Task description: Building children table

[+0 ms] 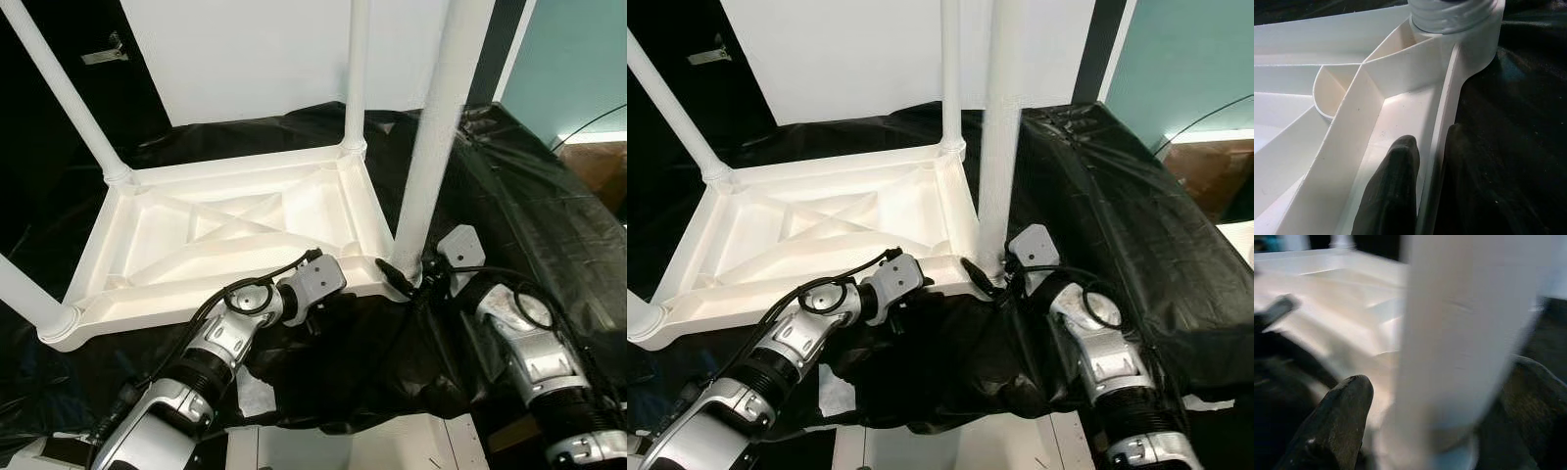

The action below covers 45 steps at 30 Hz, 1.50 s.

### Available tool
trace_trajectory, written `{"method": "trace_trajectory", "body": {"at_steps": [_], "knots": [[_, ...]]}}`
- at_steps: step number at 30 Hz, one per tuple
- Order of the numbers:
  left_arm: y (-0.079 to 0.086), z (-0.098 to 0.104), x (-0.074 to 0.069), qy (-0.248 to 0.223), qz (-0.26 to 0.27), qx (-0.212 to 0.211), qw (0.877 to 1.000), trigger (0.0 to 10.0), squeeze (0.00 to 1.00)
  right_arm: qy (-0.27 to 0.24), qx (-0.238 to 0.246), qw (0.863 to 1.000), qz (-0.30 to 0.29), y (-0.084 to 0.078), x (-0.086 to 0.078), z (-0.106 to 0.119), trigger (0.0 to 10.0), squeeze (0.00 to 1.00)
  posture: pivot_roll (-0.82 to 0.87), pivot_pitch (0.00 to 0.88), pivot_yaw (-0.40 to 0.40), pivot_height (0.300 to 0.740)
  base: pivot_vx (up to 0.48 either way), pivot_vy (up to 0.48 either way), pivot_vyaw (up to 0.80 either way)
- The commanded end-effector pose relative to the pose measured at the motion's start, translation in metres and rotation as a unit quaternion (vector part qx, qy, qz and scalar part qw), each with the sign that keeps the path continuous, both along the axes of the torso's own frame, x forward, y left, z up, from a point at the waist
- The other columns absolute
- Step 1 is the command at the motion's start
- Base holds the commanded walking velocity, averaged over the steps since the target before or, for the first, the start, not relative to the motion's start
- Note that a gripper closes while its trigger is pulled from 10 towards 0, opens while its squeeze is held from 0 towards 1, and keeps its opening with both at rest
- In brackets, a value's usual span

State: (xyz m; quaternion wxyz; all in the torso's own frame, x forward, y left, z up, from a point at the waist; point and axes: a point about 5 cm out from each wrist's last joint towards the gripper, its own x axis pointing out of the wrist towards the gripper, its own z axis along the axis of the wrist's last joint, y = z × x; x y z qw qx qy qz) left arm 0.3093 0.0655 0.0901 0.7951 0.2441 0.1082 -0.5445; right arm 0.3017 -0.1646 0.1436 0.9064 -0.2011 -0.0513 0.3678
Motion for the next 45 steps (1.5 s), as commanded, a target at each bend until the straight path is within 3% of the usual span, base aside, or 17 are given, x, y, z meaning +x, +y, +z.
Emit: {"method": "trace_trajectory", "body": {"at_steps": [1,2,3,4,5,18,22,23,24,26,29,30,34,42,43,44,45], "knots": [[0.013,-0.046,-0.029,0.128,-0.055,0.056,0.989,10.0,0.0,0.026,-0.003,0.999,0.031,0.003,0.001,0.0,10.0,0.0,-0.09,0.017,0.016,0.74,0.0,0.0,0.0],[0.013,-0.046,-0.029,0.128,-0.055,0.056,0.989,10.0,0.0,0.026,-0.003,0.999,0.031,0.003,0.001,0.0,10.0,0.0,-0.09,0.017,0.016,0.74,0.0,0.0,0.0],[0.013,-0.046,-0.029,0.129,-0.055,0.057,0.989,10.0,0.0,0.036,-0.011,0.999,0.04,0.001,0.001,-0.001,4.5,0.0,-0.09,0.015,0.016,0.74,0.0,0.0,0.0],[0.013,-0.046,-0.029,0.129,-0.055,0.057,0.989,10.0,0.0,0.036,-0.011,0.999,0.04,0.001,0.001,-0.001,4.5,0.0,-0.09,0.015,0.016,0.74,0.0,0.0,0.0],[0.013,-0.046,-0.029,0.129,-0.055,0.057,0.989,10.0,0.0,0.045,-0.017,0.998,0.045,-0.002,0.001,-0.002,0.0,0.0,-0.09,0.015,0.018,0.74,0.0,0.0,0.0],[0.012,-0.045,-0.028,0.127,-0.057,0.058,0.989,10.0,0.0,0.081,-0.002,0.996,0.036,-0.014,0.006,-0.003,0.0,0.0,-0.09,0.015,0.016,0.74,0.0,0.0,0.0],[0.011,-0.047,-0.029,0.128,-0.056,0.057,0.989,10.0,0.0,0.088,0.07,0.994,0.009,0.005,-0.007,-0.016,0.0,0.0,-0.08,0.016,0.005,0.74,0.0,0.0,0.0],[0.012,-0.046,-0.029,0.128,-0.054,0.056,0.989,10.0,0.0,0.057,0.124,0.988,-0.065,0.022,-0.018,-0.027,0.0,0.0,-0.07,0.015,0.003,0.74,0.0,0.0,0.0],[0.012,-0.046,-0.029,0.128,-0.054,0.056,0.989,10.0,0.0,0.057,0.124,0.988,-0.065,0.022,-0.018,-0.027,0.0,0.0,-0.07,0.015,0.003,0.74,0.0,0.0,0.0],[0.015,-0.046,-0.027,0.125,-0.048,0.058,0.989,10.0,0.0,0.037,0.177,0.965,-0.189,0.032,-0.028,-0.041,0.0,0.0,-0.06,0.02,0.0,0.74,0.0,0.0,0.0],[0.018,-0.045,-0.026,0.126,-0.044,0.057,0.989,10.0,0.0,0.035,0.212,0.931,-0.294,0.032,-0.035,-0.05,0.0,0.0,-0.07,0.023,0.01,0.74,0.0,0.0,0.0],[0.018,-0.045,-0.026,0.126,-0.044,0.057,0.989,10.0,0.0,0.035,0.212,0.931,-0.294,0.032,-0.035,-0.05,0.0,0.0,-0.07,0.023,0.01,0.74,0.0,0.0,0.0],[0.018,-0.048,-0.029,0.13,-0.053,0.063,0.988,10.0,0.0,0.029,0.217,0.9,-0.377,0.018,-0.036,-0.052,0.0,0.0,-0.08,0.024,0.021,0.74,0.0,0.0,0.0],[0.016,-0.047,-0.029,0.13,-0.057,0.062,0.988,10.0,0.0,0.021,0.222,0.88,-0.419,0.019,-0.038,-0.052,0.0,0.0,-0.08,0.021,0.029,0.74,0.0,0.0,0.0],[0.015,-0.047,-0.029,0.13,-0.058,0.062,0.988,10.0,0.0,0.02,0.222,0.88,-0.42,0.021,-0.038,-0.051,0.5,0.0,-0.08,0.02,0.03,0.74,0.0,0.0,0.0],[0.015,-0.047,-0.029,0.129,-0.059,0.062,0.988,10.0,0.0,0.02,0.217,0.885,-0.411,0.024,-0.037,-0.051,10.0,0.0,-0.09,0.022,0.03,0.74,0.0,0.0,0.0],[0.015,-0.047,-0.029,0.129,-0.059,0.062,0.988,10.0,0.0,0.02,0.217,0.885,-0.411,0.024,-0.037,-0.051,10.0,0.0,-0.09,0.022,0.03,0.74,0.0,0.0,0.0]]}}
